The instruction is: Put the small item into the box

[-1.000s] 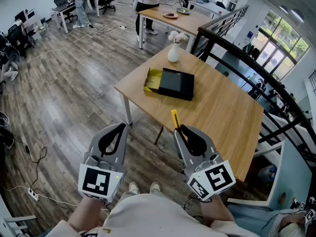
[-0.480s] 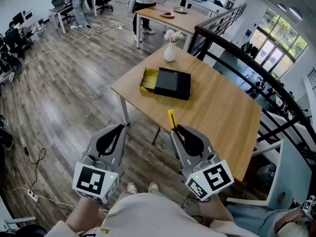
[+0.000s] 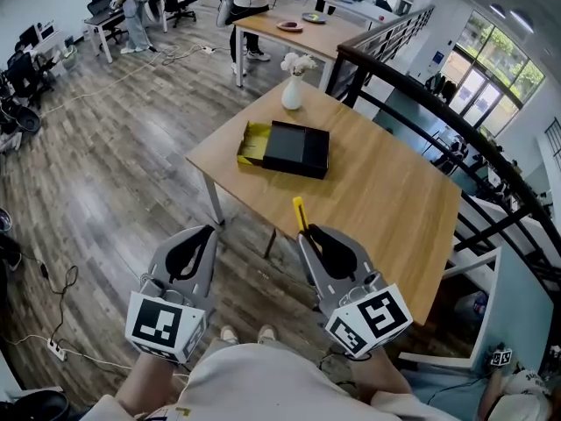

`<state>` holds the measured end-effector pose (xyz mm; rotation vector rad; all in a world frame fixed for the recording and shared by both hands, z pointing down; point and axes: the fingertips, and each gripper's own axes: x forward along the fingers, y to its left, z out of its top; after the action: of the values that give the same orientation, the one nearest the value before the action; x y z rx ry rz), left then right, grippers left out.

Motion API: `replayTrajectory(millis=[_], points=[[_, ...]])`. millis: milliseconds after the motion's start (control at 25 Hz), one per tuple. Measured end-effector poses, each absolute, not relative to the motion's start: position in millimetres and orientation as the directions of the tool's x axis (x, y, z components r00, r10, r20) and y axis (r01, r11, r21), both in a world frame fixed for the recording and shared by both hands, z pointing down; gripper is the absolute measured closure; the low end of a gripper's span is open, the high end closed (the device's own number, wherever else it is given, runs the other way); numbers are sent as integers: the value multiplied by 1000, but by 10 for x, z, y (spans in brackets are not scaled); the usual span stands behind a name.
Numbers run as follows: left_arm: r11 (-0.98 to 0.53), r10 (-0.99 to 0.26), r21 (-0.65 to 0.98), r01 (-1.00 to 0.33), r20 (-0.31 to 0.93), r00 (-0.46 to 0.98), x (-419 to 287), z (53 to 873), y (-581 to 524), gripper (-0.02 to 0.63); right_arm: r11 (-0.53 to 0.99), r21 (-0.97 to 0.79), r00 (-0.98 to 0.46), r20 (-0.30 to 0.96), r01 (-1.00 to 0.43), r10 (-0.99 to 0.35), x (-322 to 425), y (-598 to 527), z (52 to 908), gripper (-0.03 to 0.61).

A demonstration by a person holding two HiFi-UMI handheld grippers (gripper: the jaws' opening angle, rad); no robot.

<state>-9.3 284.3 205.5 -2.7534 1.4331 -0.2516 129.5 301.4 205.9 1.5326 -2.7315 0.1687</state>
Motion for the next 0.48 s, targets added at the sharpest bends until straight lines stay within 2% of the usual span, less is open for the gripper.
replayTrajectory(millis=[480], points=[[-543, -838, -110, -832, 122, 531, 313, 2083, 2921, 612, 557, -137, -565, 26, -819, -825, 1675, 3038, 2082, 515]])
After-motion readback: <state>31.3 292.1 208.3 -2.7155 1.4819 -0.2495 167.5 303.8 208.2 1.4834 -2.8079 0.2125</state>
